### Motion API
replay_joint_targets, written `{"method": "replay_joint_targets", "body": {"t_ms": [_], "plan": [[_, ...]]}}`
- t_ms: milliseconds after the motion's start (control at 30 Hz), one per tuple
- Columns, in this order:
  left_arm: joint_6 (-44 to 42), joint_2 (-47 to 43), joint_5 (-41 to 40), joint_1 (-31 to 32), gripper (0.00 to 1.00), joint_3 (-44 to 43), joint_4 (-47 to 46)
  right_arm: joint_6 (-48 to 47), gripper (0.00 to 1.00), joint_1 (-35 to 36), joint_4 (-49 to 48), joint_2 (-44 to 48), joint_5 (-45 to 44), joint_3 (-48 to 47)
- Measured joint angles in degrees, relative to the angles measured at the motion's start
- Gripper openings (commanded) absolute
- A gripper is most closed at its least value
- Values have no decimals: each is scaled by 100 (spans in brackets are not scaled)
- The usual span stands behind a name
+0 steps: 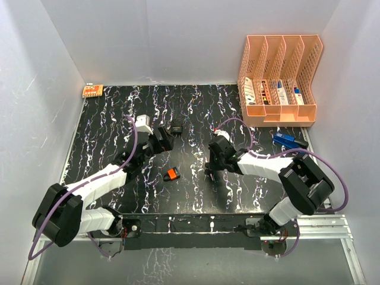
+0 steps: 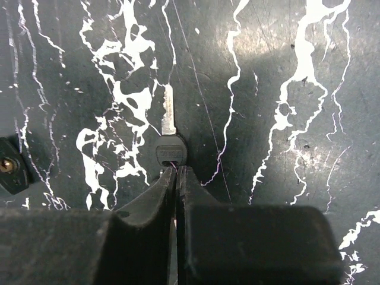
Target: Unlock with the key
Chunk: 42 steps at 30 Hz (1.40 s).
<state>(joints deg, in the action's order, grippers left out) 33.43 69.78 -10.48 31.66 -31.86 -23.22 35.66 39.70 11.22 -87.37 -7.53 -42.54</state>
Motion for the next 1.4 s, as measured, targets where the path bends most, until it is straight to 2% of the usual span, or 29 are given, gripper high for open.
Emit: {"method": "replay_joint_targets", "body": {"t_ms": [233,400,767,1067,1400], "plan": [[-181,0,540,0,91,94,-382,-136,0,0,-186,702,-109,15],[-337,2,1296,0,86,319,-927,-391,0,0,-501,1440,-332,-33],[-522,636,2883,7,76,675,-2474,-809,0,0,-592,1893,-472,-138],[-785,1150,3388,175,75,627,-2938,-1086,0,-2,-758,2035,-264,-205],[-1351,1742,3805,350,78,501,-3244,-1943,0,-50,-1005,2037,778,-205]]}}
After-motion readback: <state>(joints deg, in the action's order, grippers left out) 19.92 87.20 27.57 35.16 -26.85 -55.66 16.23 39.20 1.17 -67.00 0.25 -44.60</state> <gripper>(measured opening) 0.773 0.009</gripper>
